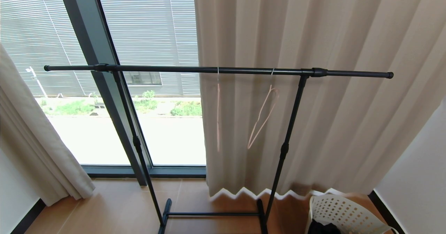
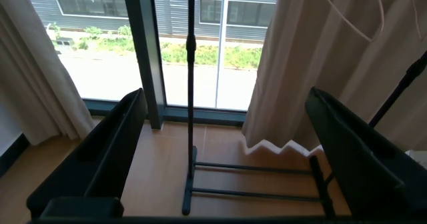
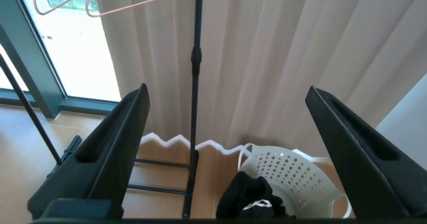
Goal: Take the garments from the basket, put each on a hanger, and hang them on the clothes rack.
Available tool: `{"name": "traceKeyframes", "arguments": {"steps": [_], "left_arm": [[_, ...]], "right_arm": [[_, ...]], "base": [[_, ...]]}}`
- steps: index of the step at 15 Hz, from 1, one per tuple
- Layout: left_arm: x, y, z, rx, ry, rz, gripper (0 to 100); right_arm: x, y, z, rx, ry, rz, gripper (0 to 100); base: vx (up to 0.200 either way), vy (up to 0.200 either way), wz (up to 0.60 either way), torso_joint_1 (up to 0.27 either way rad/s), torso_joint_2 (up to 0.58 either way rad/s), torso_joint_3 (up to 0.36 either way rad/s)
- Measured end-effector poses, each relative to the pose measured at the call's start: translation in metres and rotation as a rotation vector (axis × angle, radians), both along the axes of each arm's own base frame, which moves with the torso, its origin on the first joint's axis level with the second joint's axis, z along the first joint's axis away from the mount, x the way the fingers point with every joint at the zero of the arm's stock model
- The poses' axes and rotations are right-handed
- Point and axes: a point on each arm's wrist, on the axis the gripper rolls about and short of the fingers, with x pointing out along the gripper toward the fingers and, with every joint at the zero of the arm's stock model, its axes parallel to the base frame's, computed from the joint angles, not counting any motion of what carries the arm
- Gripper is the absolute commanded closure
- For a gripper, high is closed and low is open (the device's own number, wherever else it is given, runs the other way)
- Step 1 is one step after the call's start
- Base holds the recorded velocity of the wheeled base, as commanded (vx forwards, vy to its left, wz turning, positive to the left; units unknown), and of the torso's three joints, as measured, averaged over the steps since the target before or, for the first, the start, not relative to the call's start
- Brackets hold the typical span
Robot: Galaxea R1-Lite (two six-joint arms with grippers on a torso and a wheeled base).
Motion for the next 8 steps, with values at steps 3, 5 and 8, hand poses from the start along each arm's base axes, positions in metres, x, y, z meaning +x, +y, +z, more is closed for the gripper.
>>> {"name": "traceKeyframes", "arguments": {"steps": [3, 5, 8], "left_arm": [[0.0, 0.0, 0.0, 0.0, -0.001, -0.001, 0], [0.0, -0.0001, 0.0, -0.001, -0.001, -0.004, 0], [0.0, -0.0001, 0.0, -0.005, -0.001, -0.005, 0]], "right_arm": [[0.0, 0.0, 0.0001, 0.001, 0.0, 0.001, 0], [-0.0001, 0.0, 0.0001, 0.0, 0.0, 0.0, 0], [-0.0001, 0.0, 0.0001, 0.0, 0.0, 0.001, 0]], "base": [[0.0, 0.0, 0.0, 0.0, 0.0, 0.0], [0.0, 0.0, 0.0, 0.0, 0.0, 0.0], [0.0, 0.0, 0.0, 0.0, 0.0, 0.0]]}}
